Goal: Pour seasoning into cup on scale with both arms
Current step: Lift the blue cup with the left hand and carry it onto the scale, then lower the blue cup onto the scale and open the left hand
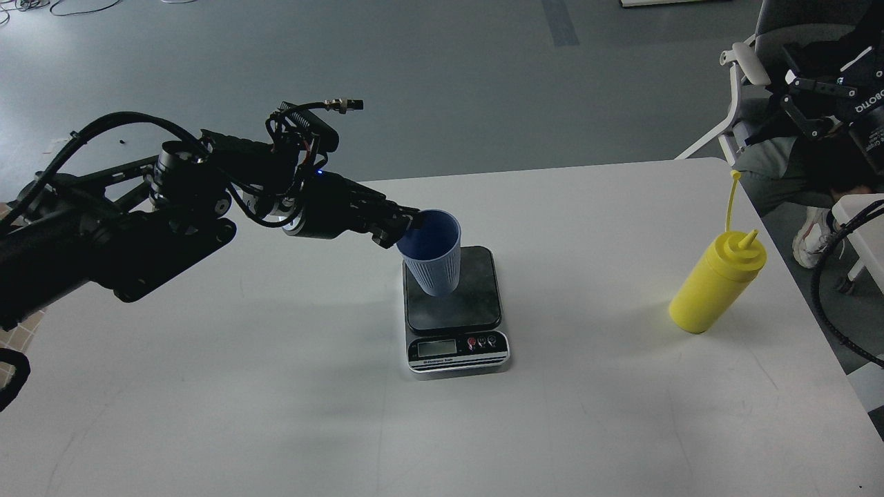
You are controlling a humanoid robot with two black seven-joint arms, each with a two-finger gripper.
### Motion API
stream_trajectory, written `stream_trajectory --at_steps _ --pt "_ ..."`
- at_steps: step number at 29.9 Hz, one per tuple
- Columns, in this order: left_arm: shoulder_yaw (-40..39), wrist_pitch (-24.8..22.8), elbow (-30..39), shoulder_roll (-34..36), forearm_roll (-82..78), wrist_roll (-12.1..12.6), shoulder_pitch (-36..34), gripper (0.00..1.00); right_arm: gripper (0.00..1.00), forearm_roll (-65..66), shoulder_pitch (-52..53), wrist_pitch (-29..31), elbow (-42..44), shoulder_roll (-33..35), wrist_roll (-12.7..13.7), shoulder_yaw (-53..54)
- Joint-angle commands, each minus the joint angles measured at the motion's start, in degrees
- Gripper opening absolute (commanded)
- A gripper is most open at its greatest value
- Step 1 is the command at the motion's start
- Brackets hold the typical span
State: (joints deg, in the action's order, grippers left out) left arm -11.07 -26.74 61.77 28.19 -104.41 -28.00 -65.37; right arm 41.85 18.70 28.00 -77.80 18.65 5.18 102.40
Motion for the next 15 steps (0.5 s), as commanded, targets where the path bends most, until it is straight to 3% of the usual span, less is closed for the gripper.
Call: stream_trajectory --at_steps 1,15 --pt "0.0 0.0 -2.3 -2.2 -0.5 0.0 -0.1 0.00 0.99 0.0 -0.1 0.0 0.1 0.0 0.0 0.0" --pt "0.1 0.1 -5.7 -4.5 -3.4 0.0 0.3 0.00 0.99 0.0 -0.1 0.0 0.0 0.0 0.0 0.8"
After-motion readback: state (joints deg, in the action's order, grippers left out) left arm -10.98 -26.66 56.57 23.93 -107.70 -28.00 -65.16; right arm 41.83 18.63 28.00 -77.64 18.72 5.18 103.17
